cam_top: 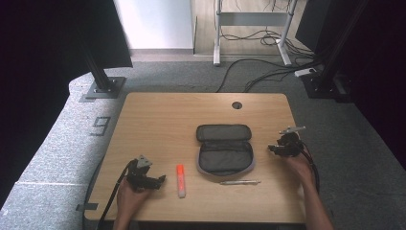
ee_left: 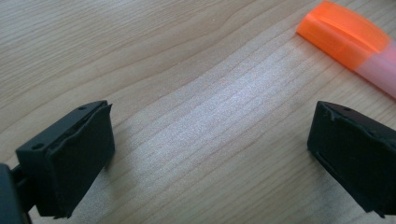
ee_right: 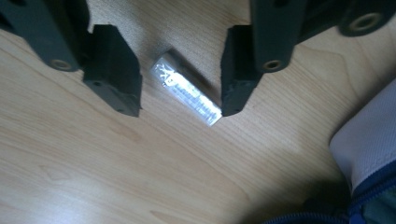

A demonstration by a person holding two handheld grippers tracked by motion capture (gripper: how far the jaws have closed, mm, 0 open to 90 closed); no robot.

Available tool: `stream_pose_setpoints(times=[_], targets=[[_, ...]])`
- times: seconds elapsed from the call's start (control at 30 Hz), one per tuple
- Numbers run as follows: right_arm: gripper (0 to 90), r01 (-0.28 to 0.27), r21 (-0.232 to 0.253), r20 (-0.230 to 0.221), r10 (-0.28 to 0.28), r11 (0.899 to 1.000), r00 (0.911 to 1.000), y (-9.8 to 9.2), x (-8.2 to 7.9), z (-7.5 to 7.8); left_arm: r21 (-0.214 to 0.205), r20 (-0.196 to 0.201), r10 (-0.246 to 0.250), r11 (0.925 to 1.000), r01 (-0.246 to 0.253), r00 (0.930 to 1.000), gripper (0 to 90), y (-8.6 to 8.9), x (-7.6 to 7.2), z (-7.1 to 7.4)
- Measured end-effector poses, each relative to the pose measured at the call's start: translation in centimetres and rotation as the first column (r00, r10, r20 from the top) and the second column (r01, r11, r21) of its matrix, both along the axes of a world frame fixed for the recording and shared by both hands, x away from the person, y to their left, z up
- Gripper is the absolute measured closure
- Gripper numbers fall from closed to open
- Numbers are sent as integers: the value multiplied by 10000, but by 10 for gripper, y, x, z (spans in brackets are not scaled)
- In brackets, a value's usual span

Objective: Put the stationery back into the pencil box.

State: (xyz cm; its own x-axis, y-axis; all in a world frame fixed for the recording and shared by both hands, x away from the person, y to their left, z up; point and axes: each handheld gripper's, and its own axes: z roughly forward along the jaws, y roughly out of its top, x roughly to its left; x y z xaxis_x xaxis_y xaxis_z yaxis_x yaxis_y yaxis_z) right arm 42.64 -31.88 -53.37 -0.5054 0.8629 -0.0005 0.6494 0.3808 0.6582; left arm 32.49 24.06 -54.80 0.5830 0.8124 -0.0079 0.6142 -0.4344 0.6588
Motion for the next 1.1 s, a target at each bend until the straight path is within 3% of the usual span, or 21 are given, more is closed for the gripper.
stream_pose_setpoints(times=[0.33, 0.6, 1.1], targets=[[775, -6, -182, -128, 3, 9998, 9999, 3, -1, -2, -1, 4, -6, 10000, 6, 10000, 6, 0, 0, 0], [787, 17, -58, -243, -18, 10000, 9997, 6, -6, 1, -3, 4, -9, 10000, 9, 10000, 6, 0, 0, 0], [786, -352, 307, 212, 345, 9989, 9992, 13, -25, 30, 1, 3, -11, 10000, 11, 10000, 7, 0, 0, 0]])
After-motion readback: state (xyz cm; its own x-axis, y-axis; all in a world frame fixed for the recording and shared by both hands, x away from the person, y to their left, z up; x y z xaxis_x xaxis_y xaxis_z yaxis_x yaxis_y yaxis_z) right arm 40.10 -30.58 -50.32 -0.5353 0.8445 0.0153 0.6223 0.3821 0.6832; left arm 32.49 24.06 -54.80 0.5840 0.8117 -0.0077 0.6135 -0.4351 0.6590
